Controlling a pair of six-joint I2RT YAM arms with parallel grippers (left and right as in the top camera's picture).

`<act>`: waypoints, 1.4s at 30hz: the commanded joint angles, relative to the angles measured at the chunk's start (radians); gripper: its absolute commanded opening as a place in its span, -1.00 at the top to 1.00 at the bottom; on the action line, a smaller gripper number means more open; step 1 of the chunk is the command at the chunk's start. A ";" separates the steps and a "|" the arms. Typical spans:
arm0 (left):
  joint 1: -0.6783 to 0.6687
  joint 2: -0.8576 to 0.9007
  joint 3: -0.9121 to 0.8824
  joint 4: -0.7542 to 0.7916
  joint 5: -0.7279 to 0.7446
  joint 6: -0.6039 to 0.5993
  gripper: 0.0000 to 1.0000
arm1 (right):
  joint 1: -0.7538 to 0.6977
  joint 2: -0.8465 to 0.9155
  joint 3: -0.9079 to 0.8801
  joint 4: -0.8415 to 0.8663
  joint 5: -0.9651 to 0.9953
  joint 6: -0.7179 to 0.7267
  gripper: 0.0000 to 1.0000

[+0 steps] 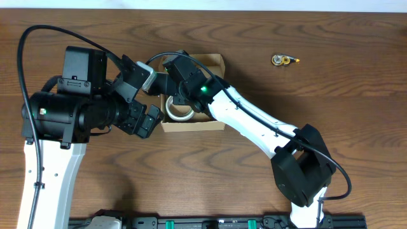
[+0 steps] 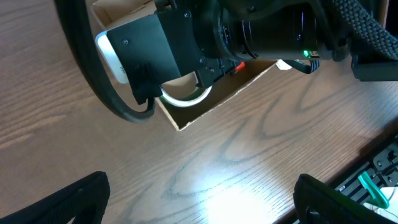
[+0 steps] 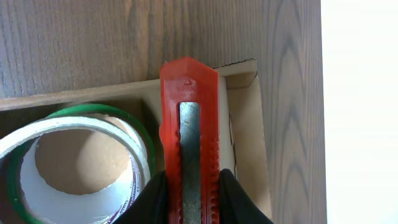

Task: Pack container
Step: 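Open the right gripper and lift it out of the box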

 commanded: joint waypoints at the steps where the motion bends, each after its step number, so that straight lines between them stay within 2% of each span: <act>1: 0.002 -0.001 0.014 -0.003 -0.003 0.006 -0.91 | -0.002 0.016 -0.013 0.002 0.006 -0.035 0.88; 14: 0.002 -0.001 0.014 -0.003 -0.003 0.006 -0.90 | -0.024 0.016 -0.036 0.016 0.032 -0.060 0.85; 16: 0.002 -0.001 0.014 -0.003 -0.004 0.006 -0.91 | -0.027 0.016 -0.036 0.018 0.032 -0.060 0.78; 19: 0.002 -0.001 0.014 -0.003 -0.004 0.006 -0.91 | -0.030 0.016 -0.036 0.018 0.033 -0.060 0.36; 20: 0.002 -0.001 0.014 -0.003 -0.003 0.006 -0.90 | -0.030 0.016 -0.036 0.018 0.033 -0.060 0.27; 26: 0.002 -0.001 0.014 -0.003 -0.003 0.006 -0.90 | -0.027 0.015 -0.036 0.018 0.034 -0.059 0.07; 29: 0.002 -0.001 0.014 -0.003 -0.003 0.006 -0.90 | -0.024 0.008 -0.036 0.019 0.071 -0.051 0.06; 36: 0.002 -0.001 0.014 -0.003 -0.003 0.006 -0.91 | -0.032 -0.059 -0.036 0.074 0.194 0.171 -0.05; 42: 0.002 -0.001 0.014 -0.003 -0.003 0.006 -0.90 | -0.134 -0.121 -0.036 0.097 0.219 0.416 -0.33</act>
